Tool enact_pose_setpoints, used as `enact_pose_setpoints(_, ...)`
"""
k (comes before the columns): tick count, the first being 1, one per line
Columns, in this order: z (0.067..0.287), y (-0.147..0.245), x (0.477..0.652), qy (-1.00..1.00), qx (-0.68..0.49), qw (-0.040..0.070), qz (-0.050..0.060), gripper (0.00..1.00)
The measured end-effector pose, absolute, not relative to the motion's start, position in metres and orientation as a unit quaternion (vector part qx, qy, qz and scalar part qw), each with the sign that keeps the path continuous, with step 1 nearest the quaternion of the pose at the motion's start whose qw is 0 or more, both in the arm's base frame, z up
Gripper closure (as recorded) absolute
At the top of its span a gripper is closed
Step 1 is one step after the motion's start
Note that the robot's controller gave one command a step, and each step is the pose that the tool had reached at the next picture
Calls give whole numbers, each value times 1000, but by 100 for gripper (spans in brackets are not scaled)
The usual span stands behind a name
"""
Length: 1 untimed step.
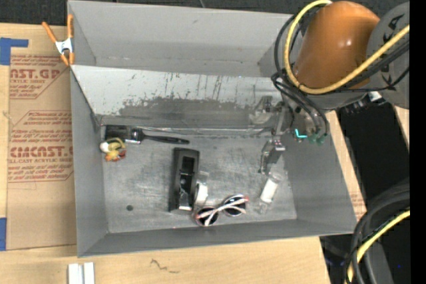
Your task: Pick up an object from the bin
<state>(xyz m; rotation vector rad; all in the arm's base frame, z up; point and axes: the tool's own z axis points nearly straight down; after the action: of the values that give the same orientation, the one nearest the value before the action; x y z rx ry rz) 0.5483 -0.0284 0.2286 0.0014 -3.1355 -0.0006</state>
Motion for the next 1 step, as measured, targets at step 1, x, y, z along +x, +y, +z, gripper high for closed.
enact_pose_setpoints(1, 233, -28, 550, -1000, 1, -1, 0, 0)
